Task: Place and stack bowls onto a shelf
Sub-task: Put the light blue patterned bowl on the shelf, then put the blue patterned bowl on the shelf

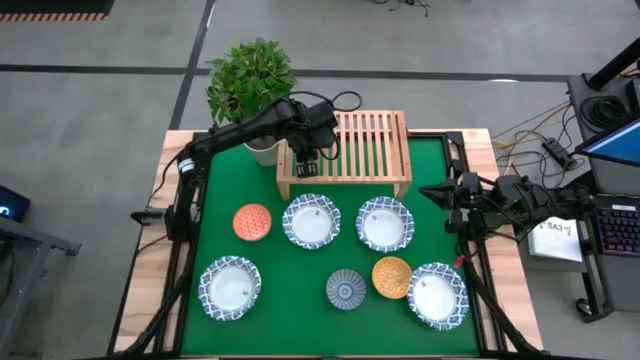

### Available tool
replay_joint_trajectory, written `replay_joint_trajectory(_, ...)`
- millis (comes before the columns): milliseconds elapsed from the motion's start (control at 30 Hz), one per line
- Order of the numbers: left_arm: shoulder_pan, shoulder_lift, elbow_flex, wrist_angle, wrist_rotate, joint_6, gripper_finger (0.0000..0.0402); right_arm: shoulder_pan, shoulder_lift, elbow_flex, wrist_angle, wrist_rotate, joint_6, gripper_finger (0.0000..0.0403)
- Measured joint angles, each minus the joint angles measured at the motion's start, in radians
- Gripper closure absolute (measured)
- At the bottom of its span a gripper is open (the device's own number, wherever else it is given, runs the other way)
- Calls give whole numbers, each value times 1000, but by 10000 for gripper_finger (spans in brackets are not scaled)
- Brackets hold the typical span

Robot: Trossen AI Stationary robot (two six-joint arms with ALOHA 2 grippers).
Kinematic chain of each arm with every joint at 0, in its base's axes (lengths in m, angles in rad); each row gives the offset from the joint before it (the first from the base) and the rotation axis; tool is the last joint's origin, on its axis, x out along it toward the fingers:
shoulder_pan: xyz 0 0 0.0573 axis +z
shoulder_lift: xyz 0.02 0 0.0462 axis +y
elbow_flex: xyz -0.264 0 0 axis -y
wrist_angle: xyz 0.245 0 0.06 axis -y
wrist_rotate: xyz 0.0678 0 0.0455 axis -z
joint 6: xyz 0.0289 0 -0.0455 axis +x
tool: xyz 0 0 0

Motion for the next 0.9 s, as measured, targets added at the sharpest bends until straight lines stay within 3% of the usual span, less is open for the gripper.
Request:
replay_joint_trajectory(200,-3,-7,11,-12,4,12,279,0,0,0,-2,0,7,390)
replay_joint_trajectory(367,-6,-11,98,-72,11,6,251,0,0,-1,-3,0,43,390)
replay_joint_trajectory(500,-21,-22,166,-115,91,-12,252,0,0,-12,0,-24,86,390)
replay_joint_trajectory(733,-96,-133,85,-85,245,-65,277,3,61,-39,52,-114,197,390)
replay_joint_trajectory(900,-211,-221,-14,-10,254,-98,287,24,179,-48,127,-114,238,390)
